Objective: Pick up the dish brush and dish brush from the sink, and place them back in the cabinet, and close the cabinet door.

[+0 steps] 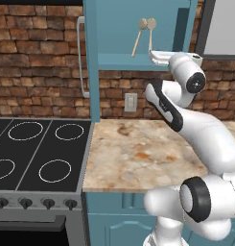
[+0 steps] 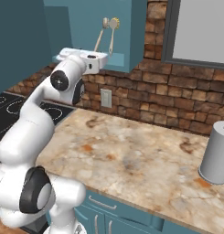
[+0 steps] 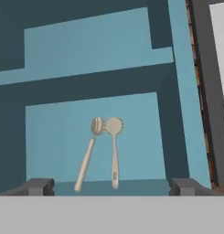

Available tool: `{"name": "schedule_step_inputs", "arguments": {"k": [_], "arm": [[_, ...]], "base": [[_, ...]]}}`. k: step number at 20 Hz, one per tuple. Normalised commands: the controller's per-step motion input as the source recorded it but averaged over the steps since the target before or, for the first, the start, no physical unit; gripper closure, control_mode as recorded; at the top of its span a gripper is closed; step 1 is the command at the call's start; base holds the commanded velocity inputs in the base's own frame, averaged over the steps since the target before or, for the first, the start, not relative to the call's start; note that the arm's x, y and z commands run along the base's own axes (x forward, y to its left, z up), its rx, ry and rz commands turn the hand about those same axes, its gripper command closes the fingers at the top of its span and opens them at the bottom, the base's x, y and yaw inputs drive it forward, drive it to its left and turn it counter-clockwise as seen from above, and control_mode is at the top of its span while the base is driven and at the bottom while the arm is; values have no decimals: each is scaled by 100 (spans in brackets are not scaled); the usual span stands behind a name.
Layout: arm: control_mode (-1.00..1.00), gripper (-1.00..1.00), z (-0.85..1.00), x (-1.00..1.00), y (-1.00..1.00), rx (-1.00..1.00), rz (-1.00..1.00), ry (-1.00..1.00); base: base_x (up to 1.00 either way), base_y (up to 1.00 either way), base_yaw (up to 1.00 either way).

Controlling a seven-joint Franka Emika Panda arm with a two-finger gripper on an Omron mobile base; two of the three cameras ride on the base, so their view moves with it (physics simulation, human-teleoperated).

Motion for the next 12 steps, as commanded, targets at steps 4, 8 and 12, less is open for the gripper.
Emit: {"name": "schedule_step_inputs", "arguments": {"k": [4, 8, 12], "arm": [[-100, -100, 33, -76, 0, 0, -10, 1], [-100, -100, 28, -76, 0, 0, -9, 2], [-100, -100, 29, -73, 0, 0, -9, 3]], "base": [[0, 0, 0], [0, 0, 0], [0, 0, 0]]}}
